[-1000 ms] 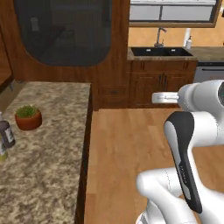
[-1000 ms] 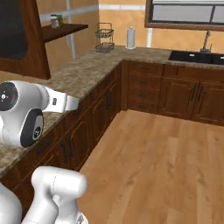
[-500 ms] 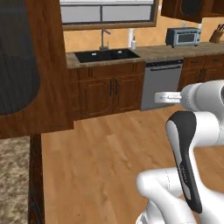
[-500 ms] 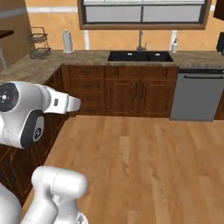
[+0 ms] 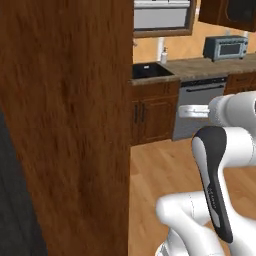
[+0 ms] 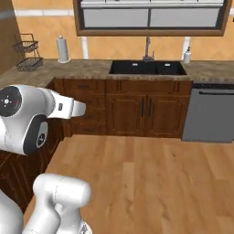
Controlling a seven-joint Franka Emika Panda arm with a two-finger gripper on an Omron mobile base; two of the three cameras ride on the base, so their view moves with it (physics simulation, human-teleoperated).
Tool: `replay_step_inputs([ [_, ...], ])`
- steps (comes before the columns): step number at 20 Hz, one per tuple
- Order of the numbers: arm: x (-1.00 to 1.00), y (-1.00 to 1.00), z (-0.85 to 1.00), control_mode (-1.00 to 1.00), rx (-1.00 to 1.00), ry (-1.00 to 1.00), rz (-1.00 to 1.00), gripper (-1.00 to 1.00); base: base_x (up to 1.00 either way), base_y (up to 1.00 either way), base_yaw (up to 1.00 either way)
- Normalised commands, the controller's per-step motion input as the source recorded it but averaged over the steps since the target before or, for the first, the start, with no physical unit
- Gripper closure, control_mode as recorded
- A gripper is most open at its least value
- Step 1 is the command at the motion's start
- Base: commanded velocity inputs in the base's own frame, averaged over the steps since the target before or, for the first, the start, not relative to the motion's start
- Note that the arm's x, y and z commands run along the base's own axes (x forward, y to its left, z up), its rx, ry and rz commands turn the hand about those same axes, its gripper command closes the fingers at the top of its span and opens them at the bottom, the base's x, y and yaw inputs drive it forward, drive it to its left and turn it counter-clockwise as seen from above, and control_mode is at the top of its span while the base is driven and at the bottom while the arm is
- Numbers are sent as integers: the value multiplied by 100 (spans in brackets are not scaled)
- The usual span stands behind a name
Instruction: Gather all objects into one cabinet and sort the glasses and bowls to opposite sides.
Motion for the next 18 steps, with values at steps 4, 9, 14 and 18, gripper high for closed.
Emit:
replay_step_inputs([
  [4, 0, 0, 0, 100, 0, 0, 0, -100, 100, 3, 18],
  [9, 0, 0, 0, 100, 0, 0, 0, -100, 93, 33, 40],
  [14, 0, 0, 0, 100, 0, 0, 0, -100, 72, 45, 51],
  [18, 0, 0, 0, 100, 0, 0, 0, -100, 63, 49, 51],
])
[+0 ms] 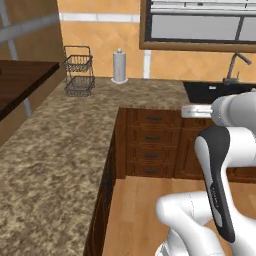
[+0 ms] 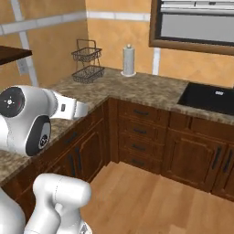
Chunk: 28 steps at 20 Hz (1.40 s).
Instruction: Gather all objects into one cabinet and sort the glasses and bowls to opposite sides.
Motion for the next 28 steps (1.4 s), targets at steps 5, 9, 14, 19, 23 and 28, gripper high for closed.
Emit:
replay_step_inputs([
  [5, 0, 0, 0, 100, 0, 0, 0, -100, 42, 43, 31],
  [9, 0, 0, 0, 100, 0, 0, 0, -100, 11, 82, 30],
  [14, 0, 0, 0, 100, 0, 0, 0, -100, -15, 32, 46],
  [19, 0, 0, 0, 100, 0, 0, 0, -100, -32, -23, 44],
  [23, 0, 0, 0, 100, 0, 0, 0, -100, -1, 0, 37],
  [28, 0, 0, 0, 100, 0, 0, 0, -100, 0, -2, 37],
])
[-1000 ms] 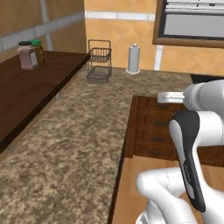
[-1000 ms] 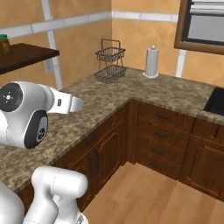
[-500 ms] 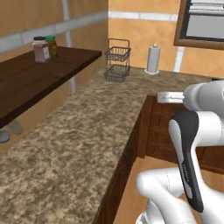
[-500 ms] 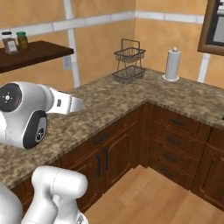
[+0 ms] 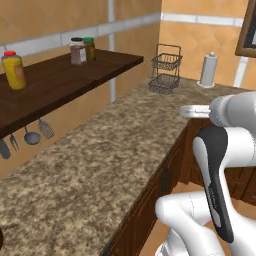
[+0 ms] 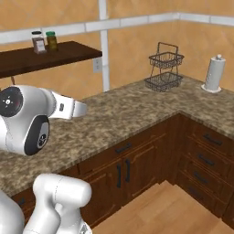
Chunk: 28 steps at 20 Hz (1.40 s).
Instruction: Gather all objects into one cabinet and sort the glasses and bowls to opposite sides.
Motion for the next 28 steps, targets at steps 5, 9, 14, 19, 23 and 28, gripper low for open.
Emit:
replay_step_inputs([
  [5, 0, 0, 0, 100, 0, 0, 0, -100, -3, 7, 26],
  [9, 0, 0, 0, 100, 0, 0, 0, -100, -9, 11, 36],
  [14, 0, 0, 0, 100, 0, 0, 0, -100, -11, 28, 46],
  [19, 0, 0, 0, 100, 0, 0, 0, -100, 0, -6, 9],
  [23, 0, 0, 0, 100, 0, 0, 0, -100, 0, -11, -15],
  [28, 0, 0, 0, 100, 0, 0, 0, -100, -7, 44, -8],
])
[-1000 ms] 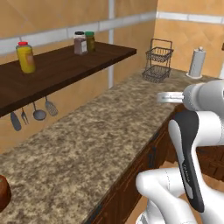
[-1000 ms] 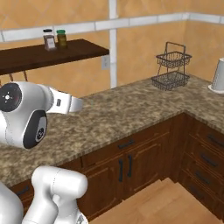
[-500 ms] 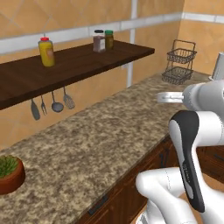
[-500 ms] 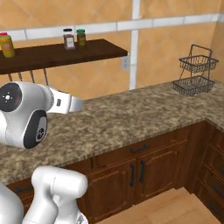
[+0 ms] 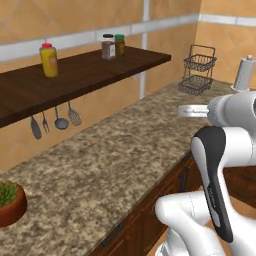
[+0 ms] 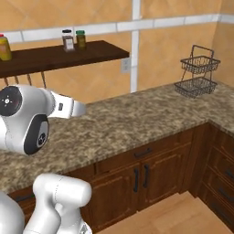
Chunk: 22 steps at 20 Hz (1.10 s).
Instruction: Gather all objects into one cabinet and sort the glasses and bowls to opposite sides.
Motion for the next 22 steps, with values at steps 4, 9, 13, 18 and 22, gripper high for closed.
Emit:
replay_step_inputs([
  [4, 0, 0, 0, 100, 0, 0, 0, -100, -13, -10, 26],
  [9, 0, 0, 0, 100, 0, 0, 0, -100, 7, -10, -85],
  [13, 0, 0, 0, 100, 0, 0, 0, -100, 11, 0, -99],
  [18, 0, 0, 0, 100, 0, 0, 0, -100, 12, 0, -99],
  [22, 0, 0, 0, 100, 0, 0, 0, -100, 15, 0, -96],
])
